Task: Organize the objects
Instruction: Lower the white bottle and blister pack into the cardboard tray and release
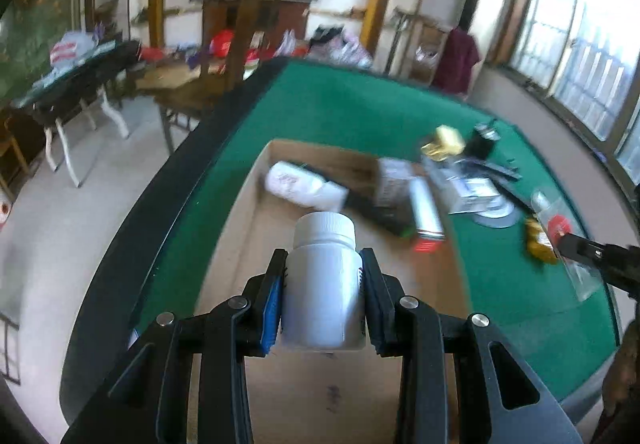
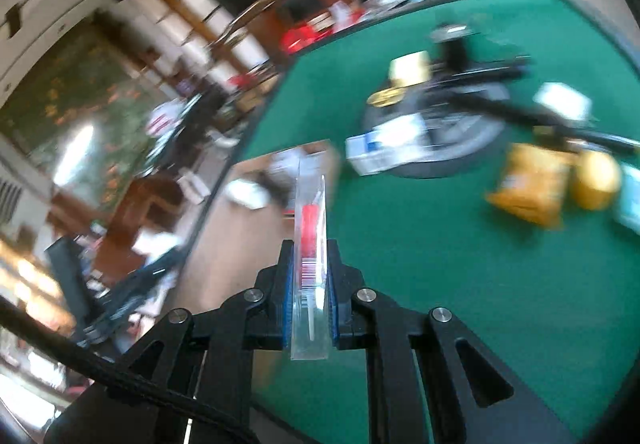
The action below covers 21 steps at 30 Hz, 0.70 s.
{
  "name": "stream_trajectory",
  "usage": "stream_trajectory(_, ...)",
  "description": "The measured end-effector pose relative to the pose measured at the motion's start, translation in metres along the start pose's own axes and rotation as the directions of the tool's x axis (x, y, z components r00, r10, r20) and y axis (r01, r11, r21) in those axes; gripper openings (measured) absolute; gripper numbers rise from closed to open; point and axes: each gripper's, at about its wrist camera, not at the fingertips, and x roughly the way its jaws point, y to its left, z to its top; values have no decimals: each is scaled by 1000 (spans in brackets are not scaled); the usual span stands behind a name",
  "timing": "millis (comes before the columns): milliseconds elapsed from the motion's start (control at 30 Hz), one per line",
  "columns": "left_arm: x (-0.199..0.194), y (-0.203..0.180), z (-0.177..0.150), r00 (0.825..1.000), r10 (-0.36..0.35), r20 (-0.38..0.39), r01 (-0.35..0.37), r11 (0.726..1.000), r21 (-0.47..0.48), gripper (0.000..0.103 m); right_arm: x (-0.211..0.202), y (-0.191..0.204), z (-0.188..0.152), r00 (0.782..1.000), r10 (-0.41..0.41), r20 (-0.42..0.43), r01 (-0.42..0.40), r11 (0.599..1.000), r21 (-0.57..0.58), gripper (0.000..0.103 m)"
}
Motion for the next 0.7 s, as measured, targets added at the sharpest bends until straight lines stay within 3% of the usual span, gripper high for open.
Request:
stream_trajectory(133,41,8,9,997,36,-72,-36,999,8,30,63,30,5,996,-2,-91,-2,999,-39,11)
stream_trajectory(333,85,14,22,991,45,-129,-45,999,-1,30,137,41,11,982,-90,-168,77,994,-82,11)
stream_trajectory(433,97,20,23,986,8,-166,-14,999,-37,30,154,38,12,978,-117,-174,104,991,-86,11)
stream_trajectory(567,92,25,23,989,-6,-150,-3,998,-55,31,166,35,11,972,-150,-183,133,986,-101,12)
stream_trajectory(700,90,36,20,988,-47,-150,30,993,-114,42,164,33,10,973,-153,-171,138,985,-99,14)
